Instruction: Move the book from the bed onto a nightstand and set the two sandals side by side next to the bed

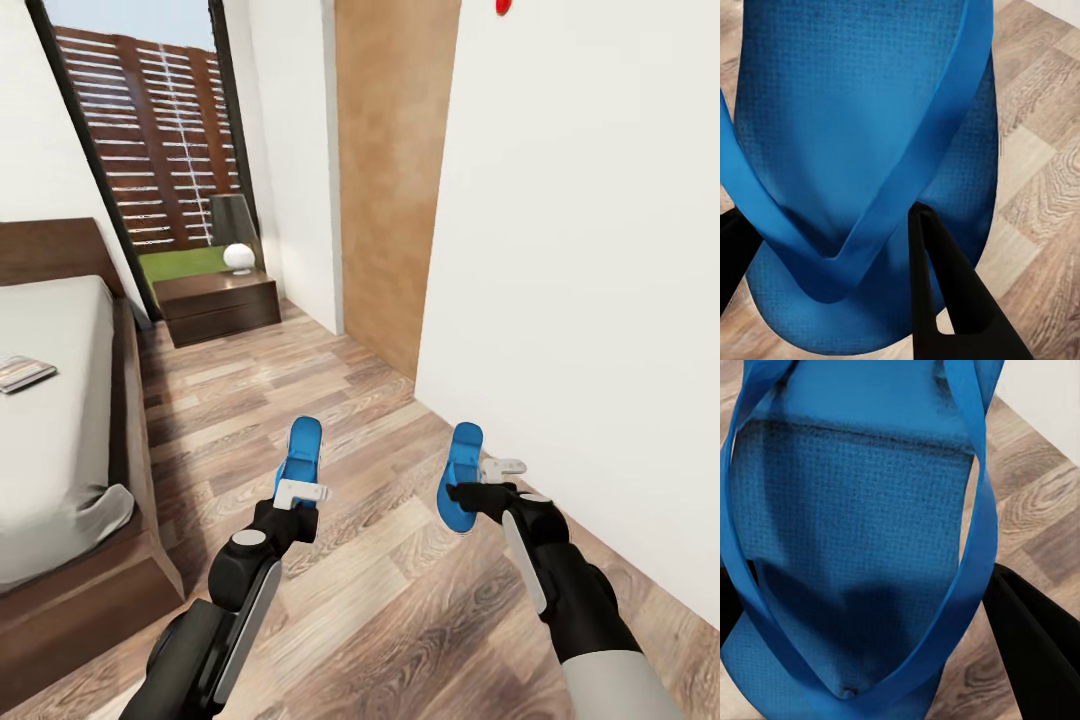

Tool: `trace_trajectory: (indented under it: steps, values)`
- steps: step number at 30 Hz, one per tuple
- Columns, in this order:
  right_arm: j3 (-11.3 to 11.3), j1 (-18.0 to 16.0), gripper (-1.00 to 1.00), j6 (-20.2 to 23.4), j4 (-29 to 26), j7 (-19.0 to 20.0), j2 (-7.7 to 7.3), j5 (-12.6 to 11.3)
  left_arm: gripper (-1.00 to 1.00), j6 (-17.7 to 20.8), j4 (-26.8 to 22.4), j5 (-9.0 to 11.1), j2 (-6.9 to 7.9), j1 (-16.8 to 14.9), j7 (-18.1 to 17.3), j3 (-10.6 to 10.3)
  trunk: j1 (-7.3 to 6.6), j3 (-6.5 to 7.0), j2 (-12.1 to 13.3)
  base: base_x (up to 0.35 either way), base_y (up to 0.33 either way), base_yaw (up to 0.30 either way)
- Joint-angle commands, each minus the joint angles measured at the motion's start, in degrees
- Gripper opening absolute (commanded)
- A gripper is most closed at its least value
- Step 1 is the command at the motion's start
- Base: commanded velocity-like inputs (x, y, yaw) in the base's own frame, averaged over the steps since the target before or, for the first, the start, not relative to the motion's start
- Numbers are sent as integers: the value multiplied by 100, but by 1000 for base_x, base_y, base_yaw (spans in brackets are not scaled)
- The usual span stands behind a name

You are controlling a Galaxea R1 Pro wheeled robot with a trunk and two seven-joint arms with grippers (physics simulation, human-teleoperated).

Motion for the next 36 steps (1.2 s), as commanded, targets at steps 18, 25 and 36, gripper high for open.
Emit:
trace_trajectory:
  steps: [18, 25, 36]
  values:
    - [0, -1, -100, 29, -8, 10, -3, 8, -100, 27, 9, 35, -9, -6, 41, -34, -19, 150, 8, 95, 0, 269]
    - [0, -1, -100, 29, -8, 10, -3, 4, -100, 27, 29, 43, -9, -10, 42, -50, -19, 150, 8, 326, -73, 250]
    - [0, -1, -100, 9, 107, -17, -3, 5, -100, 27, 41, 17, -9, -11, 58, -115, -19, 158, 8, 286, -211, 51]
